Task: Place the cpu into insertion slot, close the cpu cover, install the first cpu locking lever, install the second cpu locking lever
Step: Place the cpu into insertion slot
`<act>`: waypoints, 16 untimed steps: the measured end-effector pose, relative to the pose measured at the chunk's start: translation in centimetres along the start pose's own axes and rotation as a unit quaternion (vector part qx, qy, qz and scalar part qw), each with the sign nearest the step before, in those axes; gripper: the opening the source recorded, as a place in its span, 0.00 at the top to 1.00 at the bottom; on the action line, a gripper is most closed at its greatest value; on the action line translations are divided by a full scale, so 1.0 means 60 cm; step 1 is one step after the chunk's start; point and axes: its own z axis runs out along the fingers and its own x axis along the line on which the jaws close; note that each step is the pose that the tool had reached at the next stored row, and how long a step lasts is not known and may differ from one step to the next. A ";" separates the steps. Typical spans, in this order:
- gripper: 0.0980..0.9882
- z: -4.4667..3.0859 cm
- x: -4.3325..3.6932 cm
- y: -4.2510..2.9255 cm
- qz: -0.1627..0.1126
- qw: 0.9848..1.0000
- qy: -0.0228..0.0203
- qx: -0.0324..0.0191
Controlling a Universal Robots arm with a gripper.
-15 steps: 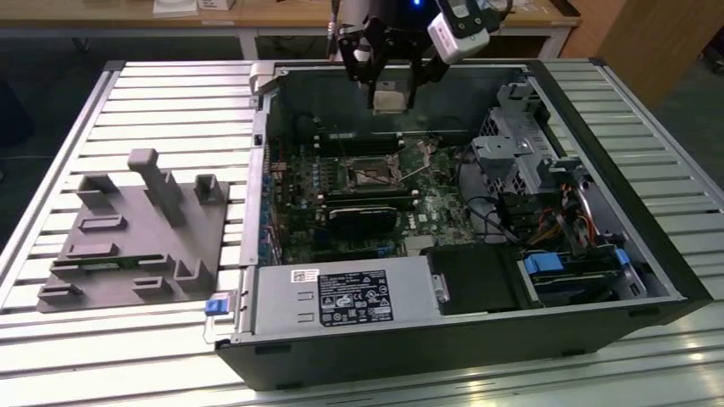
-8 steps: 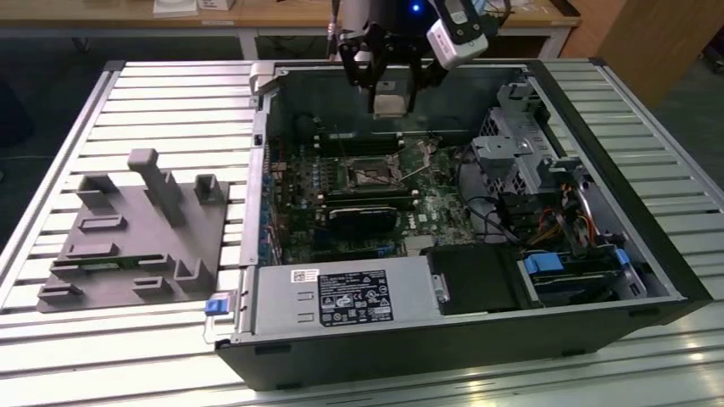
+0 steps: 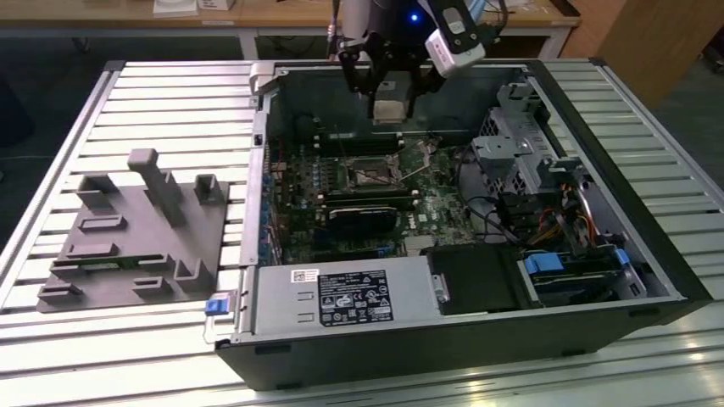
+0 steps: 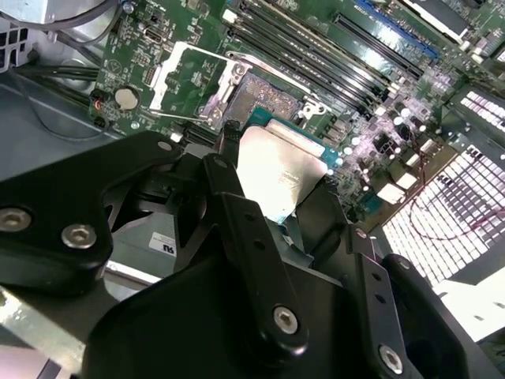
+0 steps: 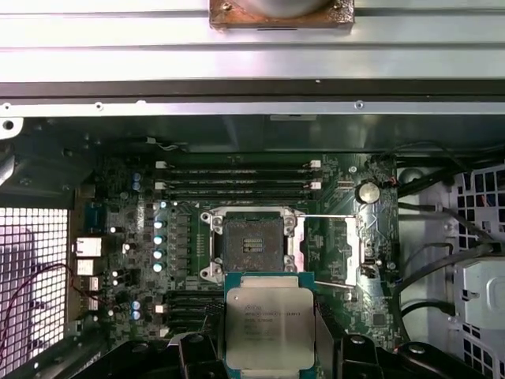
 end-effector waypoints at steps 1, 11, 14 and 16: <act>0.50 0.002 0.000 0.000 0.000 1.000 0.000 0.000; 0.50 0.016 0.000 -0.001 0.000 1.000 0.000 0.000; 0.50 0.022 0.000 -0.002 0.000 1.000 -0.001 0.000; 0.50 0.028 0.000 -0.002 0.000 1.000 -0.001 0.000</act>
